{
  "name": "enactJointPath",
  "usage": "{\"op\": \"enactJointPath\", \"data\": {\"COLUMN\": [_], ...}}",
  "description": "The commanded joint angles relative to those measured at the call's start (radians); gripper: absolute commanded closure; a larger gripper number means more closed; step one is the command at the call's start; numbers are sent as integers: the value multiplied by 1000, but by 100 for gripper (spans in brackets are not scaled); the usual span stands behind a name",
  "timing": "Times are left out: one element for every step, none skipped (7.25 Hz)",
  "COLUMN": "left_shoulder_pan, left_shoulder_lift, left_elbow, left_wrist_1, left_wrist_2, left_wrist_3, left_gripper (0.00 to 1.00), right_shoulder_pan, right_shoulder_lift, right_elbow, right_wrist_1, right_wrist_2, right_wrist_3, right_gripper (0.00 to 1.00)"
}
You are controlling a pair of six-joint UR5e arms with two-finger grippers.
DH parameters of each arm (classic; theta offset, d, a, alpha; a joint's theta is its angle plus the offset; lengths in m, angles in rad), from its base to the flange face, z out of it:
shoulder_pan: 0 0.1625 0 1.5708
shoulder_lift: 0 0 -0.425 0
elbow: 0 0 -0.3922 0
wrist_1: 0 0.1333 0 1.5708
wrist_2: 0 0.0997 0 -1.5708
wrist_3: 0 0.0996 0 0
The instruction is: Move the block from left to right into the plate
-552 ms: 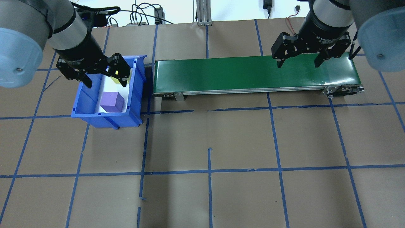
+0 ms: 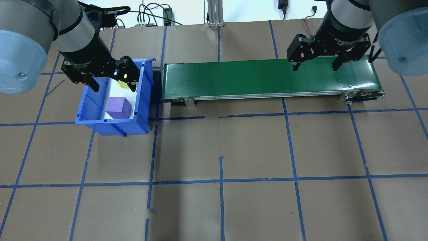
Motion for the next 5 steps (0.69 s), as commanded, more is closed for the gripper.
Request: {"op": "enactJointPath", "data": {"left_shoulder_pan": [44,92,104,121,151], "left_shoulder_lift": [2,-10,-47,-94,-138], "left_elbow": [14,-9,-10,-13,-13], "left_wrist_1": [2,14,70,145,161], "left_wrist_2": [1,-11,-10,1,-1], "left_wrist_3": [12,35,75,189,225], "left_gripper": [0,0,0,0,0], "right_shoulder_pan": [0,0,0,0,0], "right_shoulder_lift": [0,0,0,0,0], "right_elbow": [-1,-1,0,1,-1], "right_wrist_1": [0,0,0,0,1], "right_wrist_2": [1,1,1,1,1], "right_wrist_3": [0,0,0,0,0], "right_gripper": [0,0,0,0,0]}}
